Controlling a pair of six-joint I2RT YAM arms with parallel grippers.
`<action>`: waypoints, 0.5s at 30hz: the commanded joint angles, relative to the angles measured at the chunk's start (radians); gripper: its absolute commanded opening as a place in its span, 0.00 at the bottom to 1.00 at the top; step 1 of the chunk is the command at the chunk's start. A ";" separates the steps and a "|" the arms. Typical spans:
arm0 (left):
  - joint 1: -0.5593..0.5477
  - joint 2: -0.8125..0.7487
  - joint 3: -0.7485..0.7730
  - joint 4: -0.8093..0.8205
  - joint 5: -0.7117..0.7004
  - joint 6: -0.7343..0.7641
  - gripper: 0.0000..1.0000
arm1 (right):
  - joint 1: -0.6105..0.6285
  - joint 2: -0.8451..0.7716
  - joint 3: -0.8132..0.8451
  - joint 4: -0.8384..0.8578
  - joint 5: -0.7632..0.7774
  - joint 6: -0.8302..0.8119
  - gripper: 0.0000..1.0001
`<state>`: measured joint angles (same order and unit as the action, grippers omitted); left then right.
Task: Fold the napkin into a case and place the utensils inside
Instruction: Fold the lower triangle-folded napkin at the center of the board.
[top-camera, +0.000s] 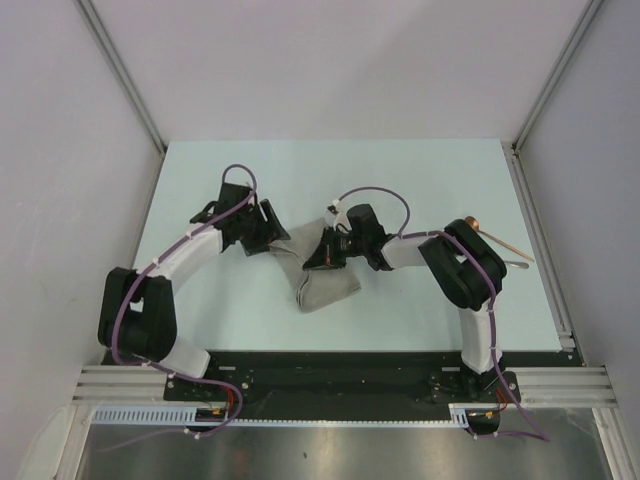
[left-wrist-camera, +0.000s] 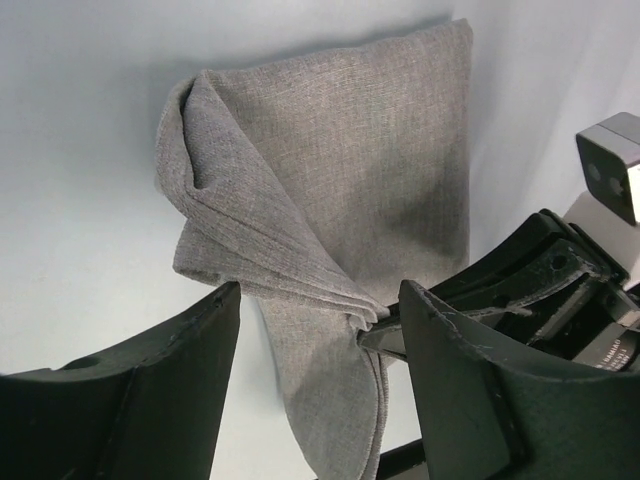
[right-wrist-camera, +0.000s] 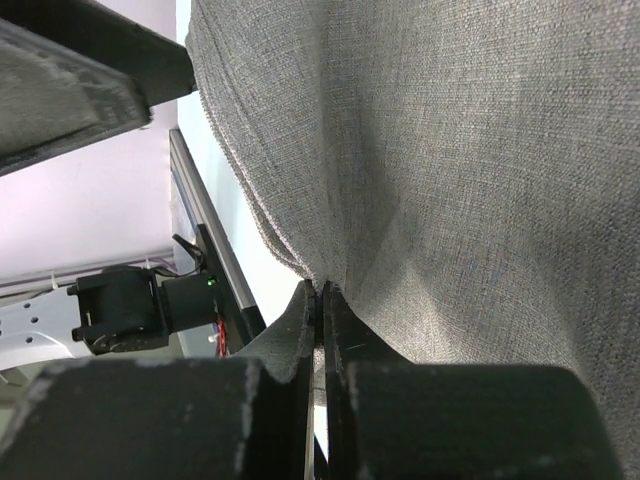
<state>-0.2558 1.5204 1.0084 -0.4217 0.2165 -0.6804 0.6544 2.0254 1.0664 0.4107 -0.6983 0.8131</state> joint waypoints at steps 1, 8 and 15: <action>-0.022 -0.103 -0.031 0.061 -0.055 -0.068 0.70 | -0.006 -0.004 0.029 0.011 -0.029 -0.042 0.00; -0.069 -0.105 -0.025 0.038 -0.037 -0.057 0.63 | -0.015 0.002 0.027 -0.001 -0.033 -0.061 0.00; -0.132 -0.051 -0.051 0.080 -0.005 -0.097 0.56 | -0.022 0.010 0.026 -0.009 -0.044 -0.078 0.00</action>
<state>-0.3573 1.4452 0.9756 -0.3965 0.1795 -0.7368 0.6407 2.0254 1.0683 0.3965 -0.7166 0.7658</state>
